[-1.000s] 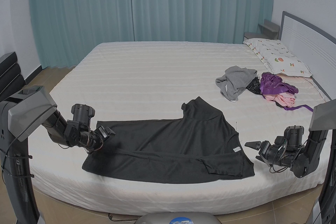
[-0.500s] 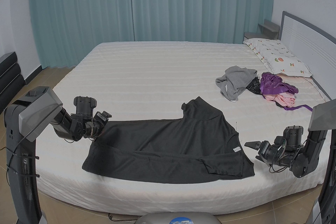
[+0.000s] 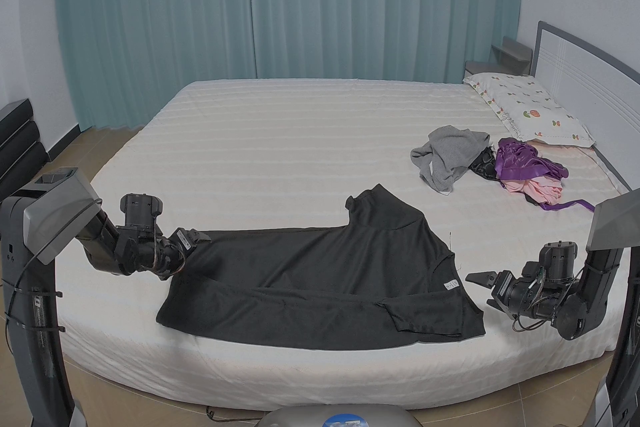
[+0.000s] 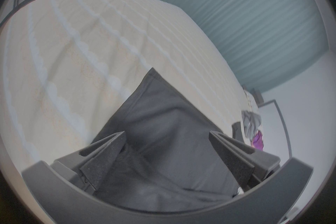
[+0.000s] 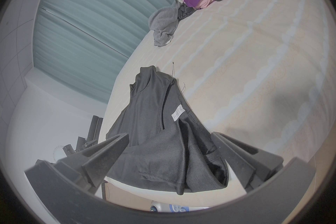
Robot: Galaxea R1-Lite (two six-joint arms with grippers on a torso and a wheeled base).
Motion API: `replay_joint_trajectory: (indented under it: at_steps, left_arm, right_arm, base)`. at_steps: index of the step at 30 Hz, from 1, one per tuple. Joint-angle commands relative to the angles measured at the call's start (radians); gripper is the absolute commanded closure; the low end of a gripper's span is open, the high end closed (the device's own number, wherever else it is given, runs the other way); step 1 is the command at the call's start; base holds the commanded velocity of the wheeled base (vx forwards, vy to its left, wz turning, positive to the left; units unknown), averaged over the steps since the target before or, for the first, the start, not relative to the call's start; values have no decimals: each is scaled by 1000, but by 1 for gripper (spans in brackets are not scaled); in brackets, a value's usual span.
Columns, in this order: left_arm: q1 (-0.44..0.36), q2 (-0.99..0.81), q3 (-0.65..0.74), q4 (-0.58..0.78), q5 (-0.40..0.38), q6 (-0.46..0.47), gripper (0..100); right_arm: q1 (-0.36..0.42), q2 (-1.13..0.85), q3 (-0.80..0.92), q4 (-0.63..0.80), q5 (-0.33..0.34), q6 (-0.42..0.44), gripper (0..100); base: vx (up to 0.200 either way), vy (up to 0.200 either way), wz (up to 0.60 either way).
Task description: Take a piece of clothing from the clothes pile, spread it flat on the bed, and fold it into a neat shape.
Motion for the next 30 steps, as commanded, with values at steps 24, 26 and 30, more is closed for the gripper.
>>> replay_joint_trajectory:
  at_steps: [24, 26, 30]
  left_arm:
    - [19, 9, 114, -46, 2, 133, 100]
    - [24, 6, 122, -46, 2, 133, 100]
    - [37, -28, 143, -46, 2, 124, 100]
  right_arm:
    - [-3, 13, 1, -1, 1, -2, 0]
    - [-3, 13, 0, -1, 1, -2, 0]
    - [-1, 13, -2, -1, -1, -2, 0]
  base:
    - [0, 0, 0]
    - [0, 0, 0]
    - [0, 0, 0]
